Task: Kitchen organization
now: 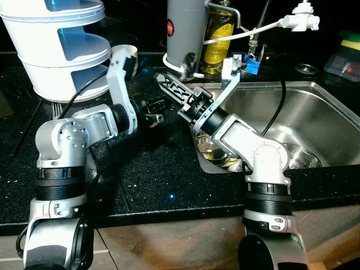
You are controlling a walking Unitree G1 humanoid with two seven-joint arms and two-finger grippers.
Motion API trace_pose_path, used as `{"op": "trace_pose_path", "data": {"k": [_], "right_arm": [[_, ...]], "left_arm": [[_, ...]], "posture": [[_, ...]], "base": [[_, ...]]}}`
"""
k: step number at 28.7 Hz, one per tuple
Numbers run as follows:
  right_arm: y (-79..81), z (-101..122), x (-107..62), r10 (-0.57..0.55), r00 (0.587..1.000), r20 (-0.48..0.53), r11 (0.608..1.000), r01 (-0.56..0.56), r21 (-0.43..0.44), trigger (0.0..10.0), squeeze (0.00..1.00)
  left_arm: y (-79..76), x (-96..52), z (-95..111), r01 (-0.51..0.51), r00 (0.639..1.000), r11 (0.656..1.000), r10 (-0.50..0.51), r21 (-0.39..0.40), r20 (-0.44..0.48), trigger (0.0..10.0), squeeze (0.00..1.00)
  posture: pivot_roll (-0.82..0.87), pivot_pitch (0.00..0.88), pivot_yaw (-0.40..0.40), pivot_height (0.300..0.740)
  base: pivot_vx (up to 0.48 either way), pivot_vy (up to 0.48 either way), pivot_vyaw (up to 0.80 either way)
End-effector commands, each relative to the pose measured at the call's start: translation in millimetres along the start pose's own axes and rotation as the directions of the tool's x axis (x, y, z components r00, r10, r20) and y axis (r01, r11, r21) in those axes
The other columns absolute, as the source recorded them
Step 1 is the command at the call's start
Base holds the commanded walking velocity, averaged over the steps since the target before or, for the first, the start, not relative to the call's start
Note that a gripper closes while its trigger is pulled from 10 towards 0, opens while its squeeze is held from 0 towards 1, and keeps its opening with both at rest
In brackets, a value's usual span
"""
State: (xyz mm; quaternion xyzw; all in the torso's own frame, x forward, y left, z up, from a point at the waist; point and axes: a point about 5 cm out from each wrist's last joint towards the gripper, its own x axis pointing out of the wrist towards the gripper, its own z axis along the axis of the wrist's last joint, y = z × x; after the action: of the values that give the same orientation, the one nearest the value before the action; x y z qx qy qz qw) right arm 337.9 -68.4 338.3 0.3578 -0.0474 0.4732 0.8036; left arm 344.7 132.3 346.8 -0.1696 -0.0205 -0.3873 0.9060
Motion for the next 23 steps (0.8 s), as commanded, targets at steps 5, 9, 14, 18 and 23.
{"op": "trace_pose_path", "data": {"k": [5, 9, 14, 18, 23], "right_arm": [[-17.7, 7.7, -7.6, -0.118, 0.993, 0.031, 0.992, 0.119, -0.039, 10.0, 1.0], [-19.9, 7.6, -4.5, -0.152, 0.988, 0.026, 0.987, 0.153, -0.049, 10.0, 0.0], [-19.4, 6.0, -1.0, -0.149, 0.988, 0.03, 0.988, 0.151, -0.04, 10.0, 0.0], [-14.0, 9.9, 3.7, -0.106, 0.992, 0.068, 0.994, 0.104, 0.03, 10.0, 0.0], [-11.3, 13.7, 4.9, -0.086, 0.993, 0.082, 0.996, 0.083, 0.039, 10.0, 0.0]], "left_arm": [[10.3, -8.3, 16.8, -0.045, 0.997, 0.999, 0.046, -0.019, 0.069, 0.0, 0.0], [-3.6, -5.4, 5.6, 0.054, 0.998, 0.998, -0.054, -0.036, 0.015, 0.0, 0.0], [-15.2, 0.6, -6.4, 0.111, 0.993, 0.992, -0.112, -0.059, -0.026, 0.0, 0.0], [-24.9, 5.2, -21.0, 0.153, 0.984, 0.985, -0.159, -0.076, -0.085, 0.0, 0.0], [-28.2, 6.1, -27.5, 0.159, 0.982, 0.983, -0.168, -0.096, -0.091, 0.0, 0.0]], "posture": [[0.04, 0.19, -0.019, 0.74], [0.04, 0.19, -0.021, 0.74], [0.04, 0.191, -0.021, 0.74], [0.05, 0.192, -0.022, 0.74], [0.04, 0.191, -0.022, 0.74]], "base": [[0.0, 0.0, 0.0], [0.0, 0.0, 0.0], [0.0, 0.0, 0.0], [0.0, 0.0, 0.0], [0.0, 0.0, 0.0]]}}
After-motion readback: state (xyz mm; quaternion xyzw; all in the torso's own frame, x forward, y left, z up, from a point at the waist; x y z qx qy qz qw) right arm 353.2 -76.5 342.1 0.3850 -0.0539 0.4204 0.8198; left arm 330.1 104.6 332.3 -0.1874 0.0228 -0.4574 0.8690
